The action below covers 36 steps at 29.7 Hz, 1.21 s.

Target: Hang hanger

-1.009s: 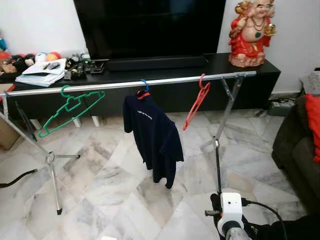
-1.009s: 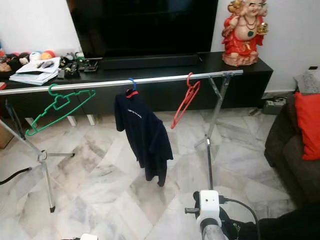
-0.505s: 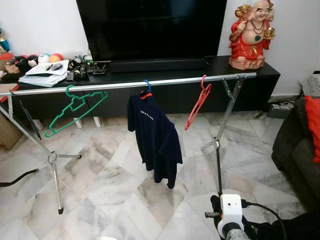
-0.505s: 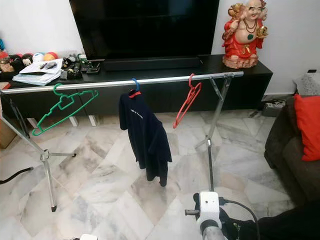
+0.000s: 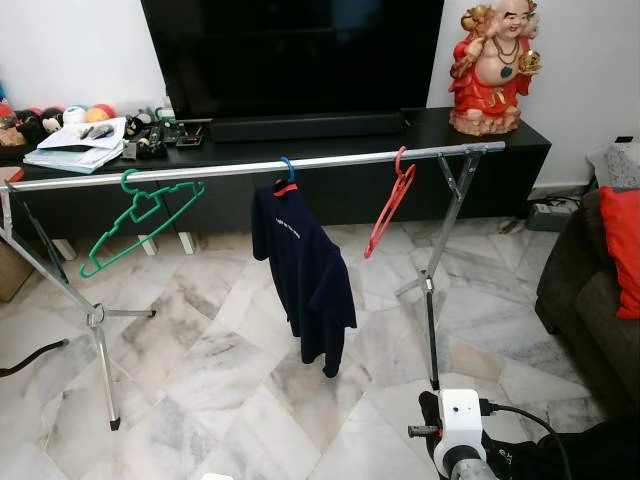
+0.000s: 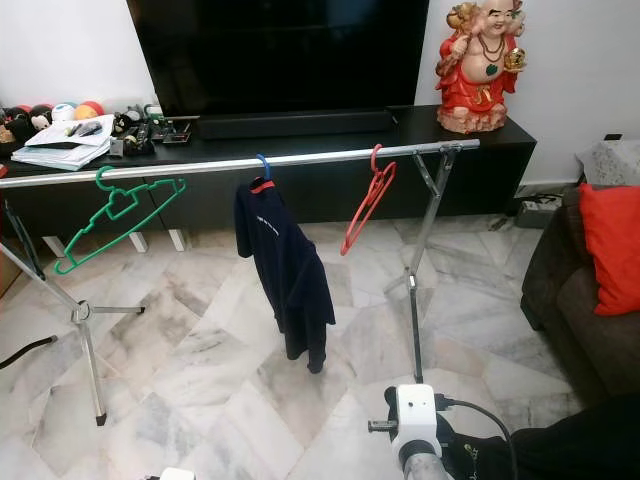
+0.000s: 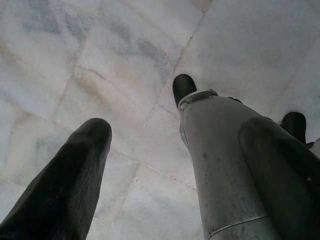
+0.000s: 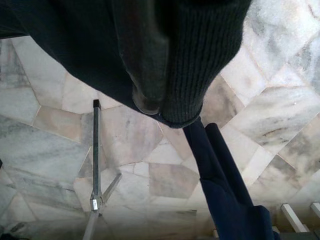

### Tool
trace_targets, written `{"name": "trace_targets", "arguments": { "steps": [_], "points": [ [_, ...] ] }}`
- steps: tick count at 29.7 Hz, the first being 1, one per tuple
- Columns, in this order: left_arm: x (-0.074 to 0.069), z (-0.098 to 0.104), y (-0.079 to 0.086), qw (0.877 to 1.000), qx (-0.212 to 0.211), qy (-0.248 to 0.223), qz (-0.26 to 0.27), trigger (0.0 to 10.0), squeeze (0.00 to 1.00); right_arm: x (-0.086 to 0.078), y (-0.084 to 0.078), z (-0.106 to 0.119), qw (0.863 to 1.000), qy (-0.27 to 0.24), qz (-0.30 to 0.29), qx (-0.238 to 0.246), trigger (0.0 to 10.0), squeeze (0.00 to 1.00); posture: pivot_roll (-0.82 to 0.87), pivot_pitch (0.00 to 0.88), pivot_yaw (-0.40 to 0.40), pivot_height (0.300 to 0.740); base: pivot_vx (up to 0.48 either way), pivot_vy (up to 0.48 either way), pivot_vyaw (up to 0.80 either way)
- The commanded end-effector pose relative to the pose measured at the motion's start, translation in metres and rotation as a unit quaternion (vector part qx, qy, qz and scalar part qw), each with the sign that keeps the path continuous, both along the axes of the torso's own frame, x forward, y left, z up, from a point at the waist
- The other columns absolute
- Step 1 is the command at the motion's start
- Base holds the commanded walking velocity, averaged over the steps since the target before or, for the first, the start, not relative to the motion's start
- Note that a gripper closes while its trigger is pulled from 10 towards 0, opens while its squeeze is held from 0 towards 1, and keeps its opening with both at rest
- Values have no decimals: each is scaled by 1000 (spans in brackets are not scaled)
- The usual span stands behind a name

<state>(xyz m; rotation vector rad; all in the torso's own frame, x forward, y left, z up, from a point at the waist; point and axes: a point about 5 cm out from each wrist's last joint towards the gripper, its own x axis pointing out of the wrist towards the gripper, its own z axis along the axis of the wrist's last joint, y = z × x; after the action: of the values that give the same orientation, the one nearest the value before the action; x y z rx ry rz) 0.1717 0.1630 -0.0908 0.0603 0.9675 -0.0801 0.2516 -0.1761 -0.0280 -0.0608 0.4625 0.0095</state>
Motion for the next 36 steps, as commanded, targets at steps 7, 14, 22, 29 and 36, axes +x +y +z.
{"name": "trace_targets", "arguments": {
  "steps": [7, 14, 22, 29, 36],
  "points": [
    [-4, -2, 2, 1000, 0, 13, 8, 10000, 0, 1, 5, 0, 1000, 0, 8, 1, 10000, 0, 20, 51, 84, 740, 0, 0, 0],
    [-4, -2, 2, 1000, 0, 12, 7, 10000, 0, 0, 6, -1, 1000, 2, 8, 1, 10000, 0, 19, 51, 86, 740, 0, 235, 0],
    [-4, -2, 2, 1000, 1, 13, 7, 10000, 0, 0, 7, -1, 1000, 4, 9, 1, 10000, 0, 22, 52, 85, 740, 0, 287, 0],
    [-4, -2, 2, 1000, 0, 13, 7, 10000, 0, -1, 7, -2, 1000, 4, 8, 2, 10000, 0, 22, 52, 85, 740, 0, 288, 0],
    [-4, -2, 2, 1000, 0, 13, 8, 10000, 0, -1, 7, -2, 1000, 4, 9, 3, 10000, 0, 22, 52, 85, 740, 0, 288, 0]
  ]
}}
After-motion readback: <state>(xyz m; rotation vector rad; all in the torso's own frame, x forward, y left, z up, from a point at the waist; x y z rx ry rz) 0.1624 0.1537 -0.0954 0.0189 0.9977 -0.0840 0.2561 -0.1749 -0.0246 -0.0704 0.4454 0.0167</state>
